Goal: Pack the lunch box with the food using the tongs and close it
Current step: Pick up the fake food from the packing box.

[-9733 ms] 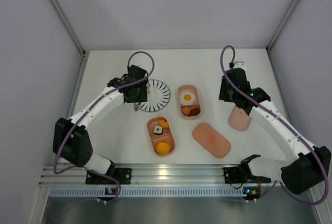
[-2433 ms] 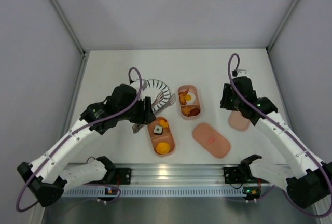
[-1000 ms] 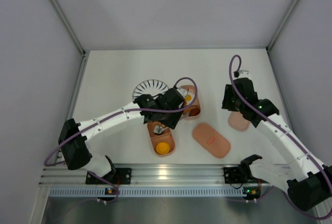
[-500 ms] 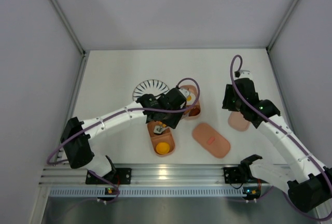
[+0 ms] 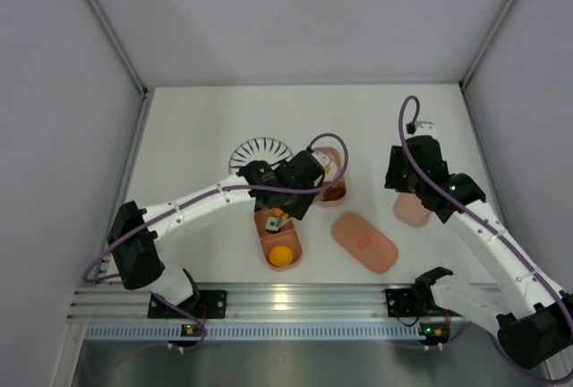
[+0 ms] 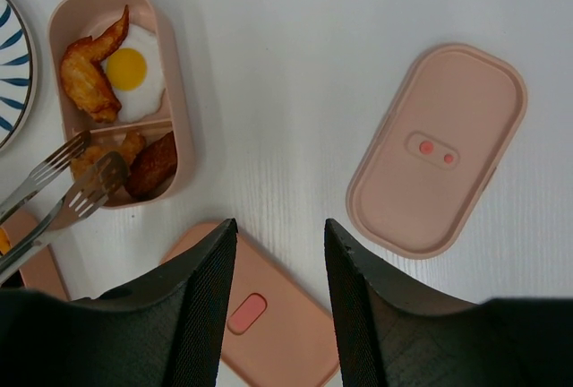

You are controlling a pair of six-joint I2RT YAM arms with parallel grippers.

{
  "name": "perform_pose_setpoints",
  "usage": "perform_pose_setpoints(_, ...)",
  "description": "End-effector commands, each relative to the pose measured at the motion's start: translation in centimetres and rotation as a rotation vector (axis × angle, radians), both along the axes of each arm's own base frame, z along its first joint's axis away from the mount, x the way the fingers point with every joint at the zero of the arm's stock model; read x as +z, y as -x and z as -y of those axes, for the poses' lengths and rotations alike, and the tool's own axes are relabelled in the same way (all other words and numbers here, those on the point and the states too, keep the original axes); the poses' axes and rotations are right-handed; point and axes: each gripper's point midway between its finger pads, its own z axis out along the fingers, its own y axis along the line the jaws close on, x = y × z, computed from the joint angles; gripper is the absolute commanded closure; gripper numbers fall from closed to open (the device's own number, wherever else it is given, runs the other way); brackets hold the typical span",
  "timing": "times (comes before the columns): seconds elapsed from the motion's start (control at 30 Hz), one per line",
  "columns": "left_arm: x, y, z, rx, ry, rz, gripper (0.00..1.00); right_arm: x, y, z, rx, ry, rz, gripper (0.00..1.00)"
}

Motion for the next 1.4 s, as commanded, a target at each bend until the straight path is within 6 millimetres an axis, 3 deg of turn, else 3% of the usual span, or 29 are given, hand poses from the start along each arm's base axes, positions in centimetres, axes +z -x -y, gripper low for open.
perform_pose_setpoints(0.0,2.9,-0.8,0.8,-0.008,0.055,0.07,0.68,0.6,0.4,1.1,-0.028,0.02,0.015,0.56)
perform_pose_setpoints(0.67,7.7,-0.3,1.4,-0.035,0.17,0.105,0.7,0.8,0.4,1.3,-0.036,0.027,0.018,0.56)
perform_pose_setpoints(0.83,8.4,-1.4,1.1,0.008,0.163,0.149,0.69,0.9,0.4,1.3,-0.038,0.025,0.024,0.56)
perform_pose_setpoints(1.03,7.8,-2.8,2.1,0.035,0.165,0.149,0.68,1.0,0.4,1.2,-0.034,0.023,0.023,0.56)
perform_pose_setpoints(1.37,5.8,-7.0,2.9,0.135,0.183,0.133,0.68,0.9,0.5,1.4,-0.032,0.029,0.022,0.56)
